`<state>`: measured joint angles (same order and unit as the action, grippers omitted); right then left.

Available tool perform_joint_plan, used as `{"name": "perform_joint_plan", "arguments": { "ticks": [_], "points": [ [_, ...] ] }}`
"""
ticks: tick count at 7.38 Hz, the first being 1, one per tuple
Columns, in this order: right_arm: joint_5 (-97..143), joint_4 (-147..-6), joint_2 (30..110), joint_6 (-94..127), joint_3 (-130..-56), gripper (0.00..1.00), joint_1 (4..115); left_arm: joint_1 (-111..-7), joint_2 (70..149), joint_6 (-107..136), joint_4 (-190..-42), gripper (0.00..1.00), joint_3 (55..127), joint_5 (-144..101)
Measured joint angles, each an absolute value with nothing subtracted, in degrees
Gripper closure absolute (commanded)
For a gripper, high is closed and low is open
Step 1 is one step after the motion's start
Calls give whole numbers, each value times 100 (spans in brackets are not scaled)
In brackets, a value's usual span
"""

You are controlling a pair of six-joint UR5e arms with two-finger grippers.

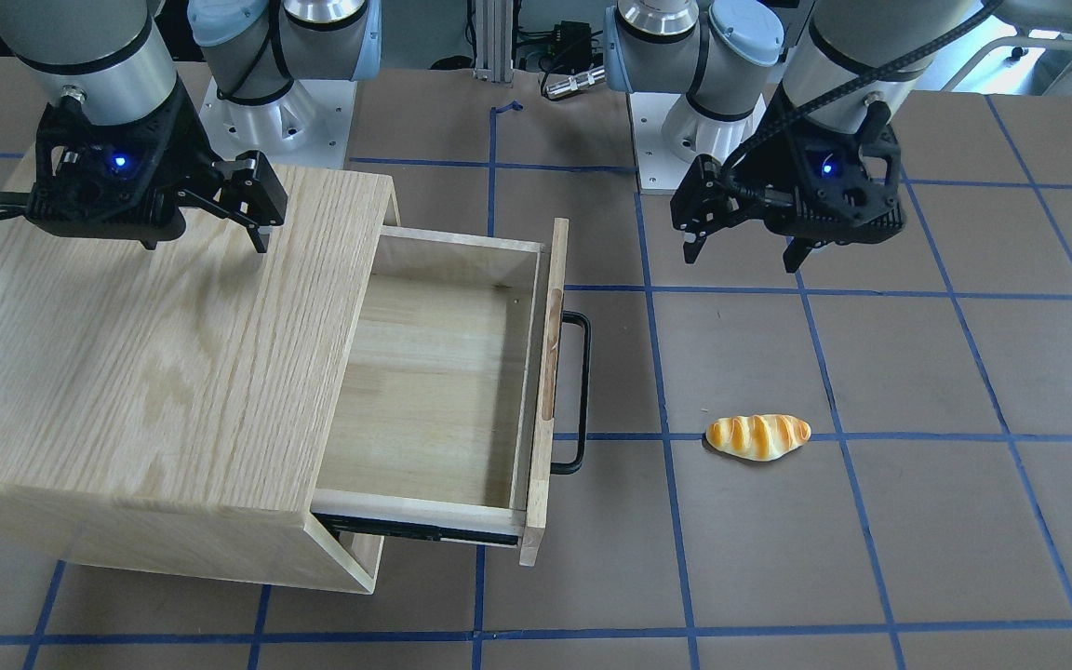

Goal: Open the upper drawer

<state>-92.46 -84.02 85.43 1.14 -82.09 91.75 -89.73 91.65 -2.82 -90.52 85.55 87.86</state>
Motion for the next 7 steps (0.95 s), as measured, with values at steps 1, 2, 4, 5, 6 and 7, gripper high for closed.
{"name": "perform_joint_plan", "arguments": {
  "ticks": [1, 2, 4, 5, 6, 7],
  "points": [
    [-9246, -8402, 8543, 112, -8210, 0, 9174, -8931, 9084, -343, -9111, 0, 8586, 8845],
    [-9246, -8402, 8543, 111, -8211, 0, 9171, -8901, 9053, -379, -9129, 0, 8612, 8864],
    [-9246, -8403, 8543, 110, -8210, 0, 9169, -8872, 9031, -409, -9136, 0, 8627, 8874],
    [-9246, -8402, 8543, 112, -8210, 0, 9172, -8870, 9029, -414, -9134, 0, 8630, 8876],
    [-9246, -8403, 8543, 113, -8209, 0, 9173, -8869, 9023, -418, -9131, 0, 8629, 8876],
    [-9246, -8402, 8543, 112, -8209, 0, 9172, -8866, 9010, -421, -9129, 0, 8630, 8879]
  ]
}}
